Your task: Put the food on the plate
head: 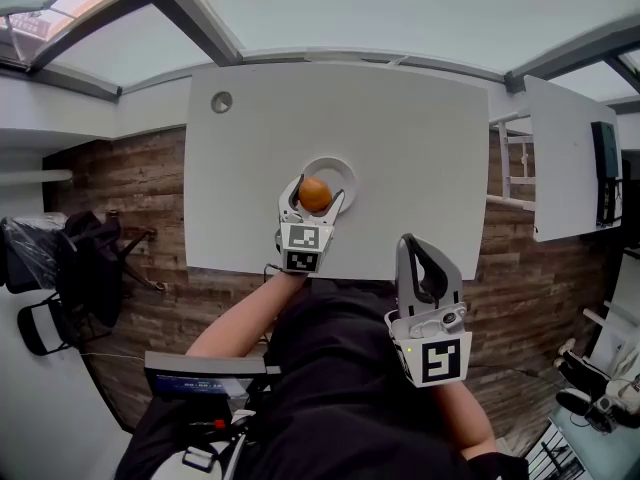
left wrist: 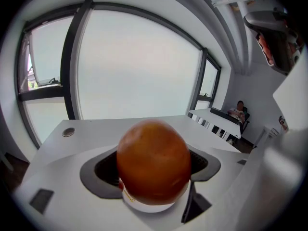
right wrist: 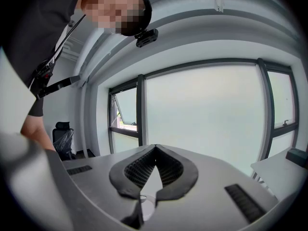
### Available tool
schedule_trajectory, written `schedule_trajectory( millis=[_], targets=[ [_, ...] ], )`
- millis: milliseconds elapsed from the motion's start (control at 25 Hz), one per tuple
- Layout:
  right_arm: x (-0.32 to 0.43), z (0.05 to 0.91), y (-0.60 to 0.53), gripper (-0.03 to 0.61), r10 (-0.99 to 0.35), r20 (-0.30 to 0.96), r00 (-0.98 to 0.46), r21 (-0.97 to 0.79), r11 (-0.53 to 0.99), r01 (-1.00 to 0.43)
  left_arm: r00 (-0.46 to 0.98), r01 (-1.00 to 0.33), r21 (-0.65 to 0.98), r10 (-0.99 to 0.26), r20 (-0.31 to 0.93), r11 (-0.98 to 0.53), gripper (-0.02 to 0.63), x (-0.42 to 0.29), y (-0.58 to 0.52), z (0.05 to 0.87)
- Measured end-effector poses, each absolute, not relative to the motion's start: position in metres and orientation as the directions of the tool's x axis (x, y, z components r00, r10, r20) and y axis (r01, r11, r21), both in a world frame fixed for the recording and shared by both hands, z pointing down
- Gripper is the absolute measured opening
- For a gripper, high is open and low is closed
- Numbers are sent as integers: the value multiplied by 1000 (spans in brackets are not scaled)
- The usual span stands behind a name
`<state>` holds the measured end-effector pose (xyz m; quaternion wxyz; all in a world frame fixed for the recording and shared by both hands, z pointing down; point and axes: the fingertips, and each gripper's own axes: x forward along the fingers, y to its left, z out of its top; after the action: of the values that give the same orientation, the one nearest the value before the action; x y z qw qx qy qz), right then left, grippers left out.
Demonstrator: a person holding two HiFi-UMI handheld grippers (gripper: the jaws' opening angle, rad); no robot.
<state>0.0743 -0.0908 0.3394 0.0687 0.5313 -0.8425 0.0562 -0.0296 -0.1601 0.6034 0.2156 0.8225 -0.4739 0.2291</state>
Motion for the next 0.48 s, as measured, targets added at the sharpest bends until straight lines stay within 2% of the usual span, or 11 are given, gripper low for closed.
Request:
schedule_trajectory(
  millis=[480],
  targets=[
    [86,341,-80,-3,-902,173,-396,-23,398,-917,464,-856,160,-595,656,-491,353,-19,-157,628]
  ],
)
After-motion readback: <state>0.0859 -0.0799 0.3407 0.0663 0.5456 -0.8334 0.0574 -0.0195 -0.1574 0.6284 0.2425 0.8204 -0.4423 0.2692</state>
